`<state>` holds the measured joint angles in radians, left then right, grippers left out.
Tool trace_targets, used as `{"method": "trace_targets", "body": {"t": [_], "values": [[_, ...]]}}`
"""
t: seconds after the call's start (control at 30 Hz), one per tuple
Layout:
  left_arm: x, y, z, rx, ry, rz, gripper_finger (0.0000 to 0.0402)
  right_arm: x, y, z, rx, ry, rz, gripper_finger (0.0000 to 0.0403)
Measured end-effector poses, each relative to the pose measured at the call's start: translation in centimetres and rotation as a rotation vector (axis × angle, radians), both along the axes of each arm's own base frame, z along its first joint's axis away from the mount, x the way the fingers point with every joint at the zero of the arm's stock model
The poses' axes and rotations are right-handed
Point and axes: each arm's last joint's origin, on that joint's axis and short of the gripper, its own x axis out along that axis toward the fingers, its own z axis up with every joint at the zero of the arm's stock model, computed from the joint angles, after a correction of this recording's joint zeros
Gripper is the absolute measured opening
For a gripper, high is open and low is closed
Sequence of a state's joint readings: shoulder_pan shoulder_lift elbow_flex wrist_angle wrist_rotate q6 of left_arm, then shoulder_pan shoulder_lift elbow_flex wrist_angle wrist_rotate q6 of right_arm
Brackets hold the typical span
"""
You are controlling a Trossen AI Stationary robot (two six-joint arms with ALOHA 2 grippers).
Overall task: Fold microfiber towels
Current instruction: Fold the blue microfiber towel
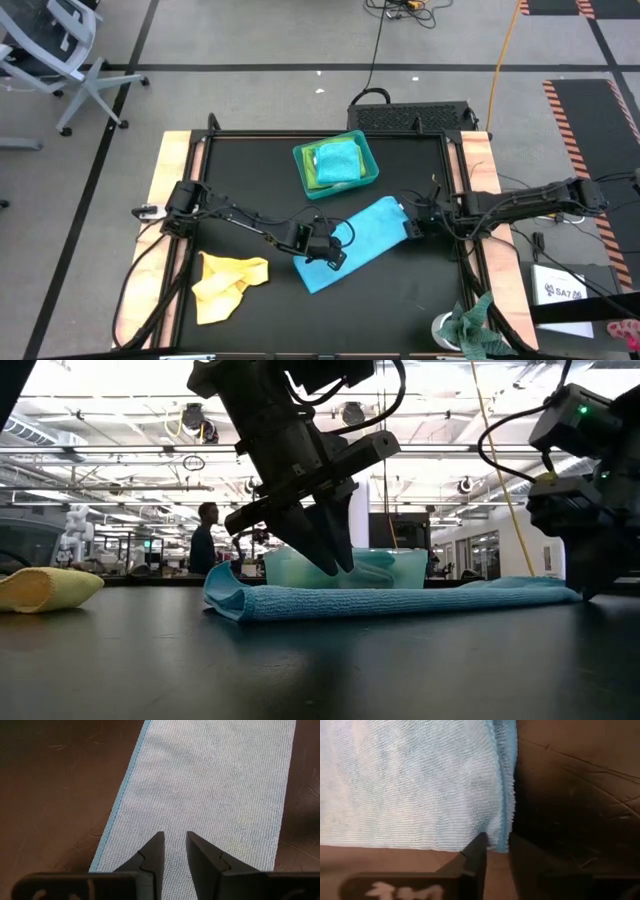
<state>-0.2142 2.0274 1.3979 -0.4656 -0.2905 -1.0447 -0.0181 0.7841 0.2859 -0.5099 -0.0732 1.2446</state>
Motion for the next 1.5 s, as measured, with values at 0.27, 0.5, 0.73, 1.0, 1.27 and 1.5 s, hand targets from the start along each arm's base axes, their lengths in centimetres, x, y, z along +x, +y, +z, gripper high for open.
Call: {"method": "trace_targets", "body": {"t": [0.27, 0.5, 0.73, 1.0, 1.27, 1.5], "values": [[0.0, 0.0, 0.0, 0.0, 0.0, -0.001, 0.0081, 0.0, 0.0, -0.4, -0.008, -0.013, 0.012, 0.0009], [0.0, 0.0, 0.0, 0.002, 0.001, -0.003, 0.0081, 0.0, 0.0, -0.2, -0.016, -0.018, 0.027, 0.0003], [0.0, 0.0, 0.0, 0.001, 0.001, -0.003, 0.0081, 0.4, -0.1, 1.6, -0.08, 0.001, 0.051, 0.0001], [-0.1, -0.1, 0.0, 0.001, 0.006, -0.002, 0.0081, 0.6, -0.2, 4.2, -0.133, 0.043, 0.092, 0.0001], [-0.9, -0.7, 0.6, 0.032, 0.037, 0.002, 0.0081, -0.6, -0.3, 5.3, -0.161, 0.196, 0.137, 0.0], [-0.9, -1.0, 0.7, 0.021, 0.031, 0.004, 0.0081, -0.5, -0.3, 5.2, -0.155, 0.207, 0.12, 0.0]]}}
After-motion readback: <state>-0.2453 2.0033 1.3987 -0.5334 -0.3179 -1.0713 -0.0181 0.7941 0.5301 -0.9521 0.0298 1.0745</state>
